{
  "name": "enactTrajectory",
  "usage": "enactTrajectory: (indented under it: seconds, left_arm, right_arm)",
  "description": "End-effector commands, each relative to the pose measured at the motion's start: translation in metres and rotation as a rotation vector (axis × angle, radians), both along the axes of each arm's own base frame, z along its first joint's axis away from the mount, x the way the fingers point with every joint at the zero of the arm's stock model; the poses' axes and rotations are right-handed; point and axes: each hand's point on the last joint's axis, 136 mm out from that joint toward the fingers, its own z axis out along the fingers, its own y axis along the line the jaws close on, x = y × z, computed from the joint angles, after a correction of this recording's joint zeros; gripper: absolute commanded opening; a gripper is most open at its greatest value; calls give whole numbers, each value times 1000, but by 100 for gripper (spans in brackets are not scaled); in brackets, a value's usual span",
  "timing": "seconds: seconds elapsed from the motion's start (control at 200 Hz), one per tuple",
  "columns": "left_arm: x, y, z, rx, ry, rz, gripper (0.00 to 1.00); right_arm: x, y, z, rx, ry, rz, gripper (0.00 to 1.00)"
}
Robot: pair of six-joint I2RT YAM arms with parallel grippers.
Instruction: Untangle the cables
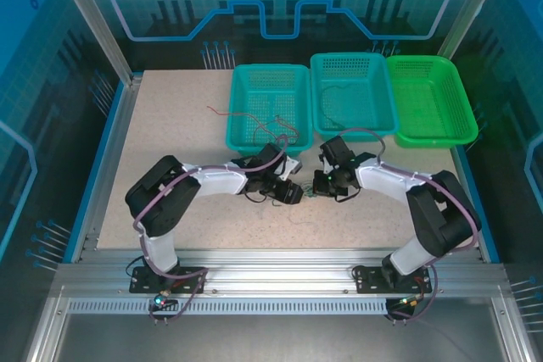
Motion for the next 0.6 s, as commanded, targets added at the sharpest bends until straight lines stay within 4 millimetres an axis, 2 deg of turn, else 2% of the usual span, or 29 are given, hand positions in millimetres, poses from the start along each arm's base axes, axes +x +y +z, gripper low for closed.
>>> enactTrajectory:
  seconds: [0.0, 0.125, 0.215, 0.29, 0.415, 0.595]
  left_arm:
    - [-13, 1, -12, 27, 61, -18, 28]
    - [-13, 18, -24, 99, 55, 39, 0]
    - [-12, 31, -30, 147, 44, 77, 0]
    - [-12, 33, -28, 143, 35, 88, 0]
    - [-8, 27, -17, 96, 12, 95, 0]
    - [-1, 9, 12, -31, -34, 77, 0]
  right_arm:
    - [0, 0, 23, 39, -42, 22, 0]
    - [5, -25, 40, 49, -71, -64, 0]
    - [11, -49, 58, 112, -109, -167, 0]
    - [13, -63, 74, 166, -150, -218, 0]
    - [10, -69, 91, 164, -189, -218, 0]
    - [-2, -69, 92, 205, -205, -246, 0]
